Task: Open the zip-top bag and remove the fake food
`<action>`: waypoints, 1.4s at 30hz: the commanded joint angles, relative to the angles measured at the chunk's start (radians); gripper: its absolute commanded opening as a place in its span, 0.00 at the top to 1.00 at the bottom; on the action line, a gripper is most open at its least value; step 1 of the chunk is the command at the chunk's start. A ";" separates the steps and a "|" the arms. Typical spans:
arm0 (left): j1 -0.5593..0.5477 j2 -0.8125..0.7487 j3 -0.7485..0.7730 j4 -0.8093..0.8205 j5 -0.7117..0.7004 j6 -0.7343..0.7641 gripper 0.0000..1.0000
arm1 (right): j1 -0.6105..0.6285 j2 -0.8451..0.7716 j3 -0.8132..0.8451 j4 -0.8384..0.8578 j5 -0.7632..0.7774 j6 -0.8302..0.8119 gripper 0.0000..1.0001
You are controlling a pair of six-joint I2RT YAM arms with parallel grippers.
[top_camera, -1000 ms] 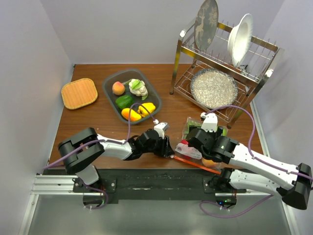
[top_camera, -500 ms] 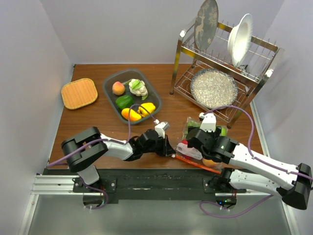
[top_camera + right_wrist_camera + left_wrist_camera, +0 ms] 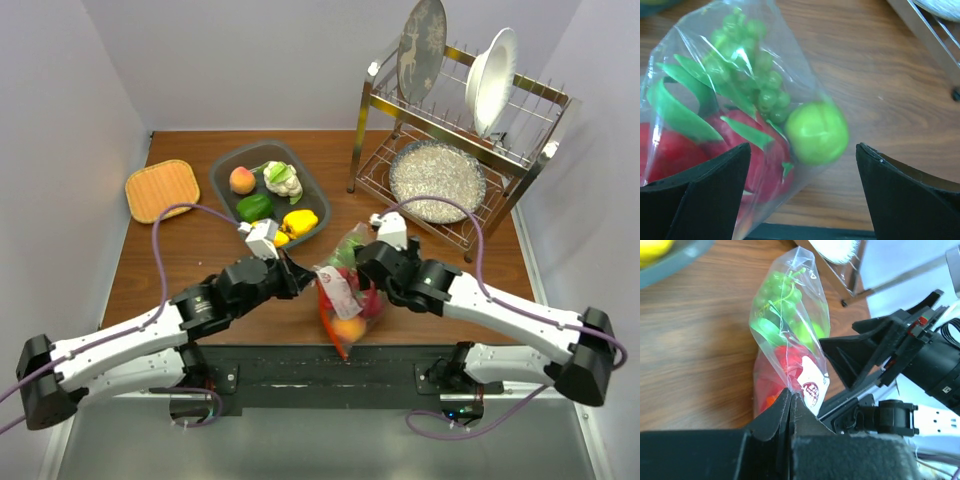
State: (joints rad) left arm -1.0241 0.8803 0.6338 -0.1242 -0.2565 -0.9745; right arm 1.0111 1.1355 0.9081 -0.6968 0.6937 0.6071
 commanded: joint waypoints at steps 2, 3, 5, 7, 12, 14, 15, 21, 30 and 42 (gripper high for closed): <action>-0.066 -0.043 0.179 -0.235 -0.193 -0.038 1.00 | -0.002 0.105 0.141 0.201 -0.175 -0.144 0.12; -0.117 -0.038 0.226 -0.244 -0.219 -0.038 1.00 | -0.003 0.125 0.184 0.216 -0.196 -0.174 0.12; -0.171 -0.027 0.312 -0.288 -0.314 -0.030 1.00 | -0.003 0.191 0.233 0.209 -0.252 -0.191 0.13; -0.238 -0.001 0.365 -0.313 -0.390 -0.017 1.00 | -0.002 0.251 0.294 0.206 -0.307 -0.204 0.16; -0.277 0.028 0.431 -0.275 -0.411 0.031 1.00 | 0.004 0.320 0.339 0.259 -0.467 -0.194 0.20; -0.278 0.042 0.438 -0.255 -0.411 0.046 1.00 | 0.007 0.326 0.351 0.263 -0.493 -0.201 0.20; -0.278 0.060 0.441 -0.252 -0.415 0.049 1.00 | 0.007 0.320 0.356 0.254 -0.465 -0.198 0.20; -0.236 0.103 0.399 -0.249 -0.429 0.039 1.00 | -0.072 0.121 0.223 0.240 -0.362 -0.168 0.20; 0.028 0.095 0.299 -0.146 -0.070 0.065 1.00 | -0.088 -0.239 -0.043 0.398 -0.328 -0.343 0.28; 0.173 0.066 0.417 -0.230 0.170 0.017 1.00 | 0.038 -0.244 0.009 0.476 -0.441 -0.596 0.46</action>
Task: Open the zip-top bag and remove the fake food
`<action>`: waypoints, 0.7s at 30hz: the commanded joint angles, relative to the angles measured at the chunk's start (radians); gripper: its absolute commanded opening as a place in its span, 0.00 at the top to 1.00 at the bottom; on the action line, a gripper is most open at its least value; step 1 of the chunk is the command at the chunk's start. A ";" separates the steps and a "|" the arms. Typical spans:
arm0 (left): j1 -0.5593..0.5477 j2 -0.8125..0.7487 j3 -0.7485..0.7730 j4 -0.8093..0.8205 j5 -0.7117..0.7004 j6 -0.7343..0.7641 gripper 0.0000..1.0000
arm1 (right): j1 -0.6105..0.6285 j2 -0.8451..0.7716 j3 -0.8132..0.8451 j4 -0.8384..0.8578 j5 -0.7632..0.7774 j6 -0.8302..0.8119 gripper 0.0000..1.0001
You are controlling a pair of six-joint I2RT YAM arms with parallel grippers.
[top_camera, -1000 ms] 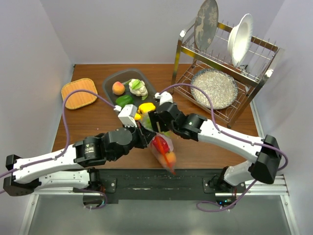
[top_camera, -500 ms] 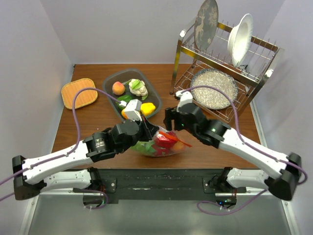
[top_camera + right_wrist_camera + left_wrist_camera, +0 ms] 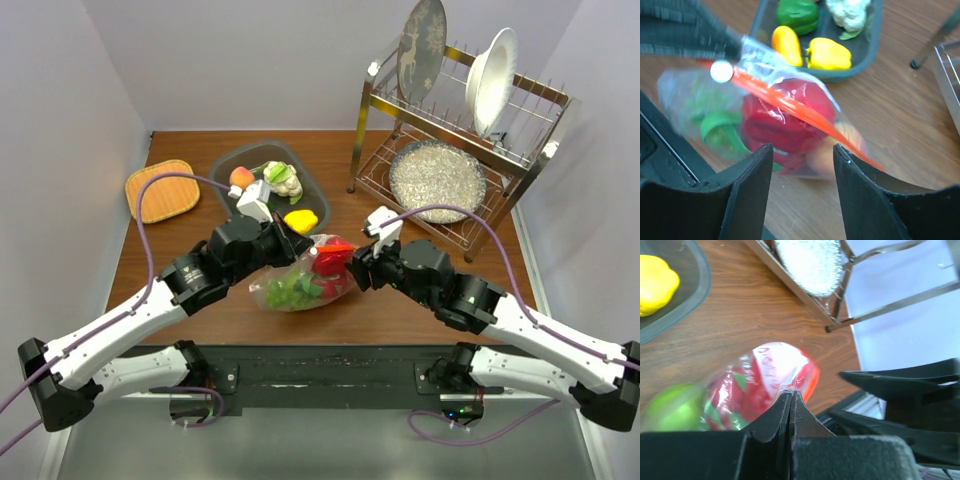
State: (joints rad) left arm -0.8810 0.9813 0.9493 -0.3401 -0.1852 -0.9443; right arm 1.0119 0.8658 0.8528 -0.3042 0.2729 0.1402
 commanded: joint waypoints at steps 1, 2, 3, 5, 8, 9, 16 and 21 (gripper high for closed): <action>0.034 -0.033 0.132 -0.026 0.107 -0.016 1.00 | 0.066 0.033 0.080 0.092 -0.005 -0.134 0.46; 0.040 -0.030 0.143 -0.037 0.115 -0.019 1.00 | 0.083 0.062 0.091 0.099 0.012 -0.196 0.46; 0.043 -0.032 0.154 -0.059 0.122 -0.030 1.00 | 0.102 0.076 0.104 0.099 0.049 -0.217 0.47; 0.048 -0.033 0.178 -0.080 0.122 -0.036 1.00 | 0.158 0.104 0.135 0.118 0.087 -0.269 0.48; 0.057 -0.039 0.200 -0.103 0.127 -0.047 1.00 | 0.217 0.157 0.164 0.149 0.147 -0.315 0.51; 0.060 -0.038 0.204 -0.108 0.130 -0.048 1.00 | 0.241 0.183 0.172 0.157 0.163 -0.324 0.52; 0.063 -0.043 0.212 -0.112 0.142 -0.062 1.00 | 0.310 0.284 0.229 0.200 0.252 -0.418 0.55; 0.062 -0.056 0.204 -0.105 0.148 -0.070 1.00 | 0.312 0.297 0.203 0.272 0.322 -0.467 0.56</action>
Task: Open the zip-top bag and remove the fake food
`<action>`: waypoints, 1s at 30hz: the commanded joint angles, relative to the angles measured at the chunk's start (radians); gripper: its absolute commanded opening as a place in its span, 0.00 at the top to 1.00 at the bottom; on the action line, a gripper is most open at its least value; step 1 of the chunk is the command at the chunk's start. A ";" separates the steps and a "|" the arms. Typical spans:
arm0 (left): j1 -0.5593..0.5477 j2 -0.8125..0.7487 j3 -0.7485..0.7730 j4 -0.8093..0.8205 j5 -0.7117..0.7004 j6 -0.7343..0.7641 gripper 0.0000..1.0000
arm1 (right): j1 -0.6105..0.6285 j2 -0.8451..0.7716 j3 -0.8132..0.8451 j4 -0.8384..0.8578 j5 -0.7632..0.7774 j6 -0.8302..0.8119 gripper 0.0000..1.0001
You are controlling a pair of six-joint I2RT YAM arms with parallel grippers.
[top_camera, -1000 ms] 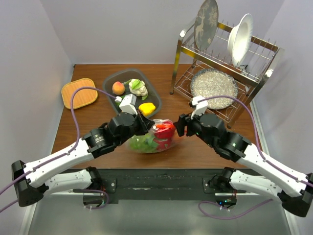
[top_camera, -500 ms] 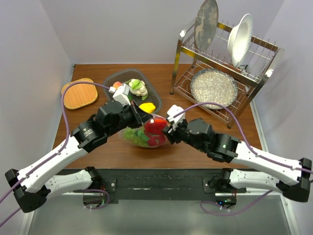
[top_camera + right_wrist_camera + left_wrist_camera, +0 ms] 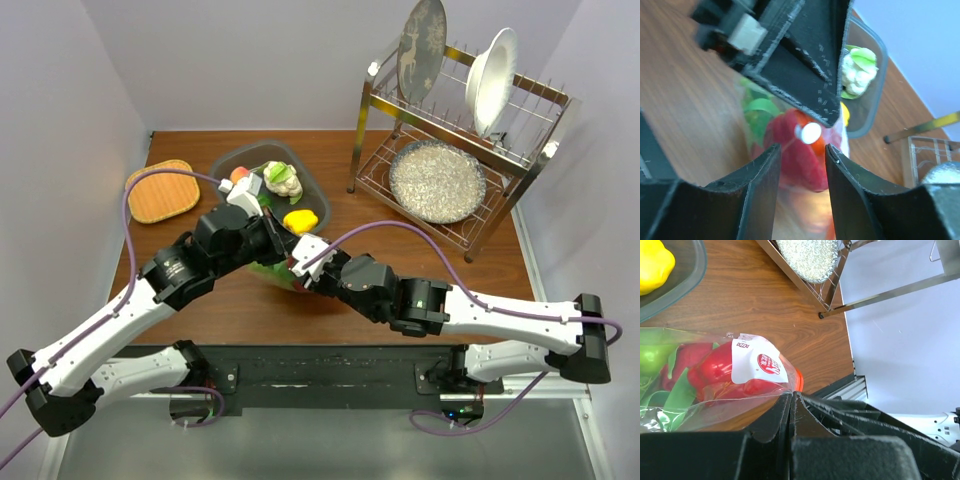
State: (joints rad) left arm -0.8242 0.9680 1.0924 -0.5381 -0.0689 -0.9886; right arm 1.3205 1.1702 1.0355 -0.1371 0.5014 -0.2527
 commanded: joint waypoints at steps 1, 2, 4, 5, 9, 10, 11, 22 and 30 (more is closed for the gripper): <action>0.005 -0.046 0.060 0.092 0.032 -0.025 1.00 | 0.005 -0.007 0.011 0.120 0.101 -0.085 0.56; 0.005 -0.051 0.058 0.092 0.034 -0.027 1.00 | 0.005 0.005 0.008 0.134 0.111 -0.103 0.56; 0.007 -0.057 0.057 0.093 0.035 -0.028 1.00 | 0.003 0.023 0.008 0.133 0.144 -0.121 0.58; 0.007 -0.057 0.057 0.093 0.037 -0.028 1.00 | 0.003 0.041 0.009 0.134 0.153 -0.135 0.59; 0.007 -0.066 0.052 0.090 0.035 -0.030 1.00 | 0.003 0.049 -0.003 0.169 0.128 -0.145 0.61; 0.008 -0.071 0.050 0.089 0.035 -0.030 1.00 | 0.003 0.054 0.000 0.163 0.114 -0.145 0.68; 0.008 -0.072 0.050 0.090 0.032 -0.028 1.00 | 0.002 0.055 -0.002 0.153 0.111 -0.146 0.71; 0.007 -0.072 0.034 0.136 0.004 0.089 0.74 | 0.003 0.006 0.020 0.055 0.052 -0.034 1.00; 0.008 -0.138 -0.103 0.325 -0.126 0.470 0.29 | -0.004 -0.047 0.060 -0.128 -0.072 0.108 1.00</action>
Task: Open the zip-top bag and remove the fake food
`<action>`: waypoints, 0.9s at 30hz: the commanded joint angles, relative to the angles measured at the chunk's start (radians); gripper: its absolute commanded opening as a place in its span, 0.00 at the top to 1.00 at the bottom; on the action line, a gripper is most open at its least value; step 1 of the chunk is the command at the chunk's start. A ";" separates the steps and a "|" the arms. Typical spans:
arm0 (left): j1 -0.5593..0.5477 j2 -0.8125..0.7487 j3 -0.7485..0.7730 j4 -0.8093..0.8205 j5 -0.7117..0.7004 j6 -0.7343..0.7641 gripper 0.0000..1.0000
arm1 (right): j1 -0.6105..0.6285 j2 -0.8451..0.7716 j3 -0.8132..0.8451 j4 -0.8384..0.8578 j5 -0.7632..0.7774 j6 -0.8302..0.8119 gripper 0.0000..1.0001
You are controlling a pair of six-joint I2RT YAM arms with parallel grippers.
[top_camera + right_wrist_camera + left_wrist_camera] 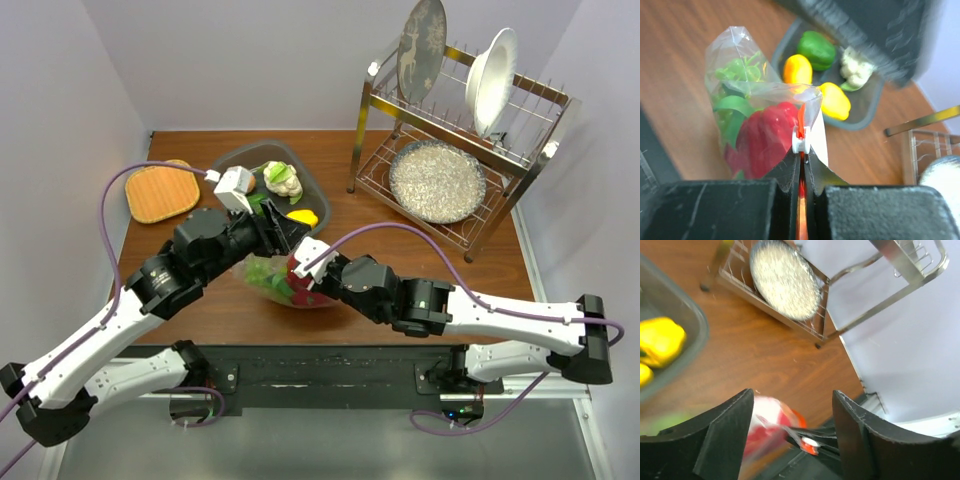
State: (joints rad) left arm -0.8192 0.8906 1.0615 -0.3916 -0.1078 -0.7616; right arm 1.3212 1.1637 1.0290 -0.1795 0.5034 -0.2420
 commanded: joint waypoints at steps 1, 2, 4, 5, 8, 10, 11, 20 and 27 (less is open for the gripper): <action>0.002 -0.076 -0.095 0.209 -0.087 0.301 0.30 | -0.010 -0.047 0.071 -0.116 -0.091 0.125 1.00; 0.002 -0.094 -0.154 0.273 -0.133 0.382 0.32 | -0.025 -0.058 0.075 -0.129 -0.110 0.142 1.00; 0.002 -0.159 -0.220 0.347 -0.155 0.451 0.44 | -0.048 -0.065 0.095 -0.175 -0.178 0.190 1.00; 0.003 -0.182 -0.291 0.459 -0.076 0.541 0.45 | -0.069 -0.068 0.101 -0.190 -0.195 0.202 1.00; 0.009 -0.255 -0.386 0.587 0.070 0.652 0.47 | -0.134 -0.067 0.121 -0.241 -0.293 0.236 1.00; 0.018 -0.278 -0.394 0.608 0.132 0.671 0.50 | -0.171 -0.067 0.125 -0.261 -0.371 0.277 1.00; 0.026 -0.280 -0.387 0.623 0.223 0.679 0.50 | -0.197 -0.065 0.123 -0.265 -0.391 0.283 1.00; 0.157 -0.107 -0.240 0.498 0.681 0.693 0.59 | -0.232 -0.050 0.152 -0.298 -0.479 0.291 1.00; 0.157 -0.027 -0.074 0.202 0.778 0.795 0.64 | -0.257 -0.045 0.193 -0.296 -0.565 0.285 1.00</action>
State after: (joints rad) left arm -0.6678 0.8753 0.8955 -0.0551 0.5419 -0.0532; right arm 1.0779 1.1252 1.1385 -0.5022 0.0078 0.0349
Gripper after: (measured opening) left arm 0.374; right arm 0.019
